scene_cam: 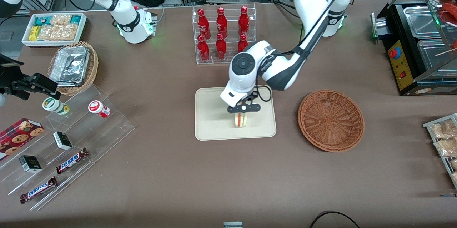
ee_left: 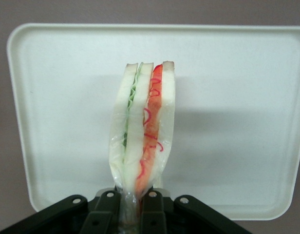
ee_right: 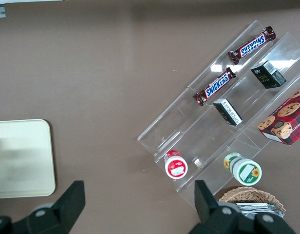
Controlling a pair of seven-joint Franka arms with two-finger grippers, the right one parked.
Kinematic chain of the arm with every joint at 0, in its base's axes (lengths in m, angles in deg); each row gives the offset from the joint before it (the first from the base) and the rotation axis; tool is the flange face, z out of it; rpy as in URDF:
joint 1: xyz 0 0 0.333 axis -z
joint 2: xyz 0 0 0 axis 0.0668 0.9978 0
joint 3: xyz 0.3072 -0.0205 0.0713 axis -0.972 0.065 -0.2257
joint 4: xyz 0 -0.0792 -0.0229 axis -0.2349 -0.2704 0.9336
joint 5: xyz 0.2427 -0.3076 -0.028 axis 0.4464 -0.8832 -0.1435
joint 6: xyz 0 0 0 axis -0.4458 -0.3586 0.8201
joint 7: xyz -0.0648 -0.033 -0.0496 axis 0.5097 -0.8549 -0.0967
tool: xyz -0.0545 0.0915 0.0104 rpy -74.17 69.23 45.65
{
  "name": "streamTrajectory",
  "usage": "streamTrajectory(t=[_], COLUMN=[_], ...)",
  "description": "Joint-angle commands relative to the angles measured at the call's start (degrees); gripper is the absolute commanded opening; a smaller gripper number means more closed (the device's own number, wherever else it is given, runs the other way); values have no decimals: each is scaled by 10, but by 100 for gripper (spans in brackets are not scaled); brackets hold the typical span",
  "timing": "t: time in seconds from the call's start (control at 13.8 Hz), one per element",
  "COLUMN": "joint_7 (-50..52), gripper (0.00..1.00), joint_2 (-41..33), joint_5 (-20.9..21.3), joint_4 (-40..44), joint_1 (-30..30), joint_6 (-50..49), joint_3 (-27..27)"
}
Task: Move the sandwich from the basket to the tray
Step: 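Lower the sandwich onto the tray and open the left gripper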
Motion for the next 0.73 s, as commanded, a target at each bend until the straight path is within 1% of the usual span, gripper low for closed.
streamTrajectory(t=[0.0,0.29,0.65], joint_7=[0,7,83], gripper=[9,9,9], joint_2=[19,47,57], joint_5=[18,17,18], joint_4=[19,45,51], joint_1=[13,19,20], joint_6=[9,15,16], joint_3=[-6,-6,-6])
